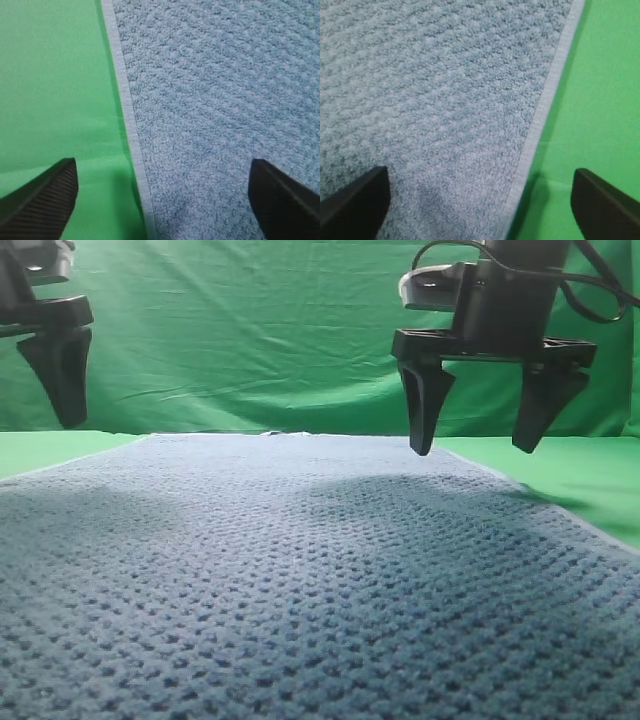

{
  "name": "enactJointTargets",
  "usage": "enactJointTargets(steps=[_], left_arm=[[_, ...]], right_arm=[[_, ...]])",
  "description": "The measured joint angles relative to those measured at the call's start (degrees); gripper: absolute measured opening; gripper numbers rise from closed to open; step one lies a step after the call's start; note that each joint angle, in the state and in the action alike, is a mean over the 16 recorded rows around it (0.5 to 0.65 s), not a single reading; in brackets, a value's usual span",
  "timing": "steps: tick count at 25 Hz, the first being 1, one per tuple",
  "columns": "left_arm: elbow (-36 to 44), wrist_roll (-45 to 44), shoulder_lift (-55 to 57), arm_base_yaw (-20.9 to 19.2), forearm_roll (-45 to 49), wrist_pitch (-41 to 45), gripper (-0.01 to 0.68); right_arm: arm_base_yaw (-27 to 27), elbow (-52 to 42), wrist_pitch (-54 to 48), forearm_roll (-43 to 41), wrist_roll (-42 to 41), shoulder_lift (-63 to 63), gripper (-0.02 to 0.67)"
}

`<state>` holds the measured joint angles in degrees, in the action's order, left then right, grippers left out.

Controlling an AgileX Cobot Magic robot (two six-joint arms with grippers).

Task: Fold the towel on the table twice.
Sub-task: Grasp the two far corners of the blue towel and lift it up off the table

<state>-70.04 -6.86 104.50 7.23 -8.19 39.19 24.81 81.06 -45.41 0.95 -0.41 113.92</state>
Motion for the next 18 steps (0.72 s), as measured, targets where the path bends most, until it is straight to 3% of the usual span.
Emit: enactJointTargets(steps=[3, 18], left_arm=[[-0.3, 0.0, 1.0, 0.0, 0.0, -0.2, 0.645], [-3.7, 0.1, 7.0, 0.0, 1.6, 0.5, 0.645]], right_arm=[[0.0, 0.0, 0.4, 0.0, 0.0, 0.6, 0.62], [0.1, 0.5, 1.0, -0.8, 0.0, 3.5, 0.592]])
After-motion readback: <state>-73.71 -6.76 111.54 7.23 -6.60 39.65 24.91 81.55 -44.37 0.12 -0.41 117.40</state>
